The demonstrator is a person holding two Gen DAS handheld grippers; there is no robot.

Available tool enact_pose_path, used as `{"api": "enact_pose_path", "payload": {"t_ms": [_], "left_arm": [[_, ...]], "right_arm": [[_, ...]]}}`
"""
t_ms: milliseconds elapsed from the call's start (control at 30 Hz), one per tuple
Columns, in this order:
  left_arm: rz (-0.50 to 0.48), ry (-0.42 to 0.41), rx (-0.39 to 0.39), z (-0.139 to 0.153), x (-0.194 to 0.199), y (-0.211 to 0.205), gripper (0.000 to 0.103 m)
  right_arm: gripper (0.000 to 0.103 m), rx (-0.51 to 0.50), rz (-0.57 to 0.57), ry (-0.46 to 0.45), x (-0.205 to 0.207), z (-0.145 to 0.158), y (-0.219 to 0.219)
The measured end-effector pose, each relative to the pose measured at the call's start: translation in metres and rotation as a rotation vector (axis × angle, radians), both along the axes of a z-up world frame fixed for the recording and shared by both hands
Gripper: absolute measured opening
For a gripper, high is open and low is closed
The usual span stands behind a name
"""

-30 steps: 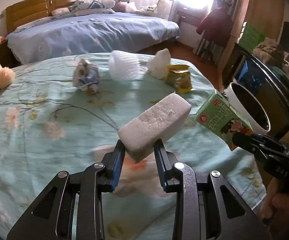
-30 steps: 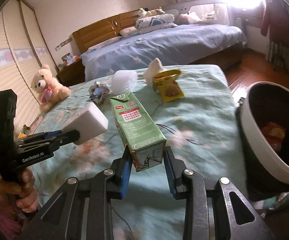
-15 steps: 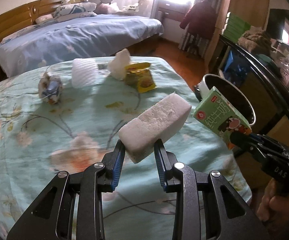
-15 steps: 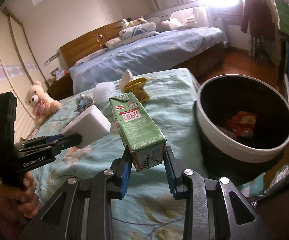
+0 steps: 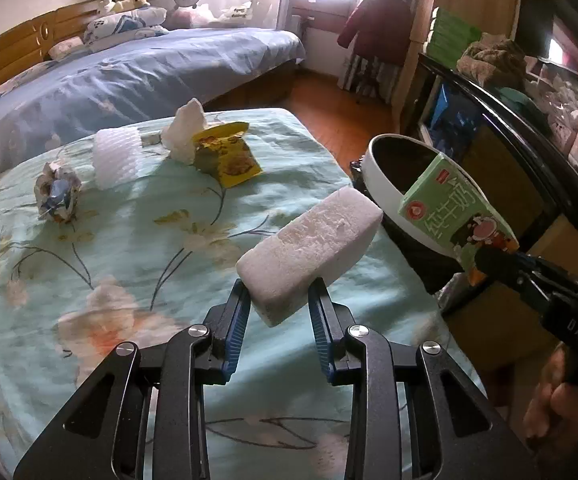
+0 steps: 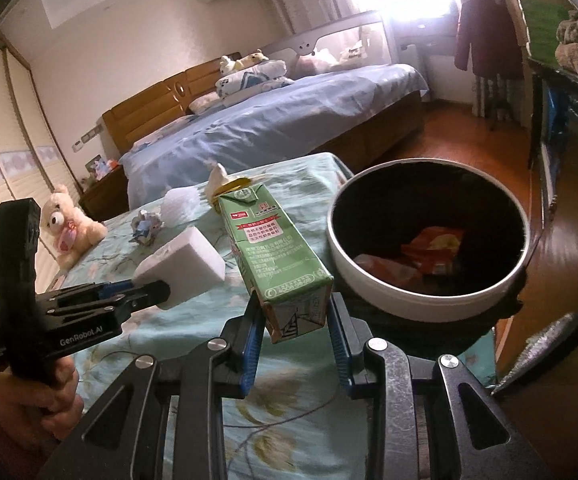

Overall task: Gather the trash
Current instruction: 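Carry the foam block and green carton over the bin and open both tools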

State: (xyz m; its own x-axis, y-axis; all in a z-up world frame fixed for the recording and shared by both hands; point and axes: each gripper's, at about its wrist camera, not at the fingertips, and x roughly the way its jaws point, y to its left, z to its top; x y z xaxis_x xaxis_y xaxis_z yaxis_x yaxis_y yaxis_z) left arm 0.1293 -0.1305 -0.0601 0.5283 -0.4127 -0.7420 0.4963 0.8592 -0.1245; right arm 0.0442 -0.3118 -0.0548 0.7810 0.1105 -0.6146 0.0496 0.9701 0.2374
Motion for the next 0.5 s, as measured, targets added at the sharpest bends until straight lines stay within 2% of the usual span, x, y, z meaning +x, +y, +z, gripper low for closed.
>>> {"api": "enact_pose_path", "payload": {"t_ms": [500], "left_arm": [[-0.054,-0.016,0.015,0.003,-0.004,-0.036,0.029]], "right_arm": [[0.031,-0.007,-0.068,-0.012,-0.011,0.003,-0.028]]}}
